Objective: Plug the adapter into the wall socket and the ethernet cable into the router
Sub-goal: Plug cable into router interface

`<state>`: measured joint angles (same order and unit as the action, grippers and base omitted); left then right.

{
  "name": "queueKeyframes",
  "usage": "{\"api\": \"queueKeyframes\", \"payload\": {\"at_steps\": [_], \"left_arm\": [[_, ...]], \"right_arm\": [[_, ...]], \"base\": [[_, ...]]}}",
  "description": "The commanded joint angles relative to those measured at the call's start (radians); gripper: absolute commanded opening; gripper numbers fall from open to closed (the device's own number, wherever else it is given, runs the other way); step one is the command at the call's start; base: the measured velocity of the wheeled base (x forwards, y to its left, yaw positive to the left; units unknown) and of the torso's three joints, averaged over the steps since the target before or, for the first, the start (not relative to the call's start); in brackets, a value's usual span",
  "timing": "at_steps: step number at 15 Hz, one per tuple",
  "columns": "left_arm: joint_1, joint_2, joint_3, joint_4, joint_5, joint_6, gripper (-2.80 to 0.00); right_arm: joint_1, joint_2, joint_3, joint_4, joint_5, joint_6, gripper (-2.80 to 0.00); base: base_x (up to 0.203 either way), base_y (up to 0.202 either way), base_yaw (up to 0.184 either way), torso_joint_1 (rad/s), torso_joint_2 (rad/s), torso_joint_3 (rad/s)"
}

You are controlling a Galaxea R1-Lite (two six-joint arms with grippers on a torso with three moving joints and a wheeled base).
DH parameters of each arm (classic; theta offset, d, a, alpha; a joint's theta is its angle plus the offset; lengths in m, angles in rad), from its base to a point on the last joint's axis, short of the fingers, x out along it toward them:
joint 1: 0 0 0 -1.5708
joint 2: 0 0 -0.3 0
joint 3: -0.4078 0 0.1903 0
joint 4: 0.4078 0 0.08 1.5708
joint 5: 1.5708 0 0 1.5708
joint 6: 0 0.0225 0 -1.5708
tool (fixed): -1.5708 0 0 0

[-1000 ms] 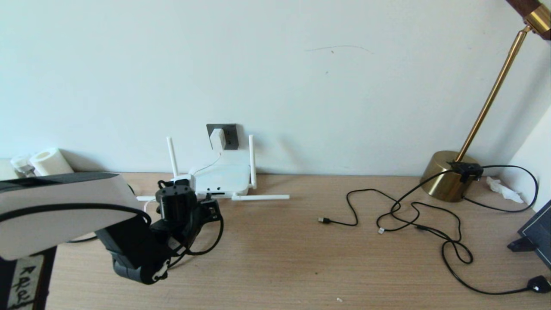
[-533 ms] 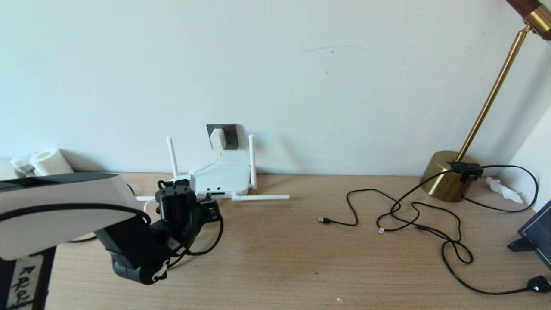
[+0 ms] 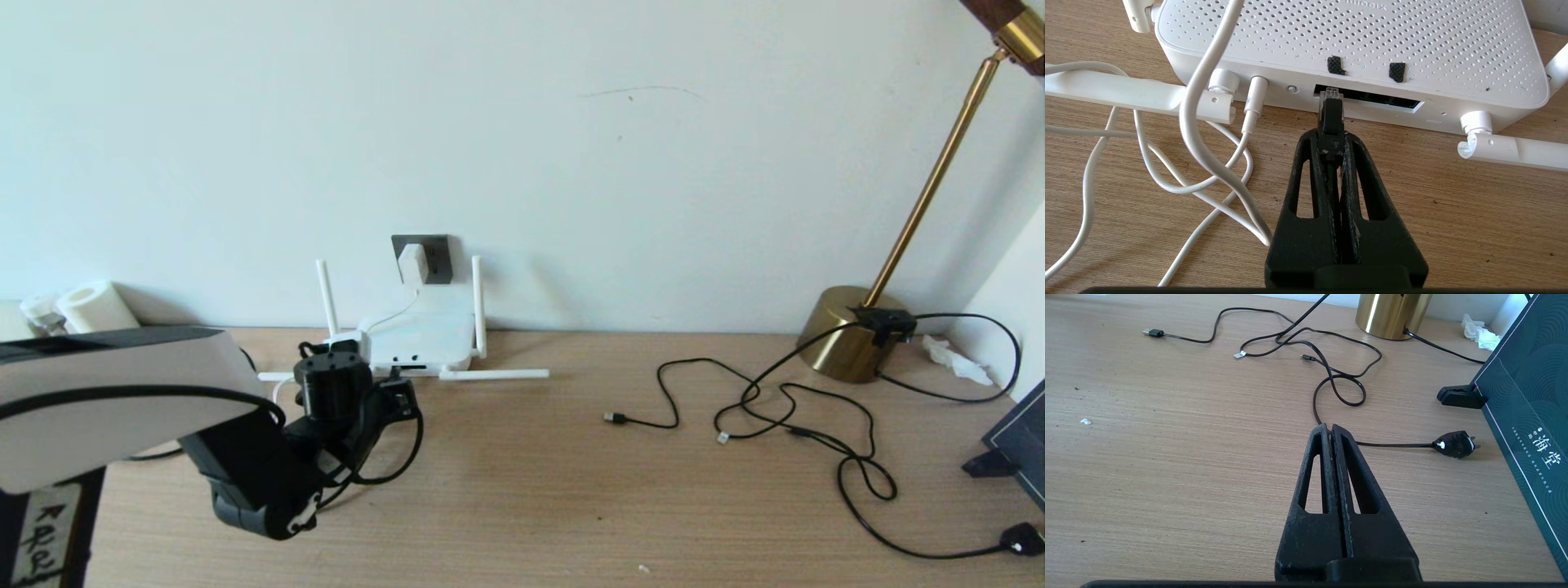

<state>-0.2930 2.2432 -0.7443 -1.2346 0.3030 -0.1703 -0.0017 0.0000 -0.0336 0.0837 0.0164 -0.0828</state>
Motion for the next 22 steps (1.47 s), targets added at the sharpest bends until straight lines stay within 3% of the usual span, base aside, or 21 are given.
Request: {"api": "queueKeyframes", "payload": {"at_steps": [1, 22], "left_arm": [[0.0, -0.004, 0.0, -0.008, 0.002, -0.002, -2.8], [0.0, -0.001, -0.003, -0.008, 0.002, 0.008, -2.8]], "right_arm": [[0.0, 0.0, 0.0, 0.001, 0.0, -0.002, -2.8], [0.0, 0.002, 0.0, 0.001, 0.0, -0.002, -2.8]], "base": [[0.0, 0.0, 0.0, 0.0, 0.0, 0.0], [0.0, 0.0, 0.0, 0.0, 0.0, 0.0]]}}
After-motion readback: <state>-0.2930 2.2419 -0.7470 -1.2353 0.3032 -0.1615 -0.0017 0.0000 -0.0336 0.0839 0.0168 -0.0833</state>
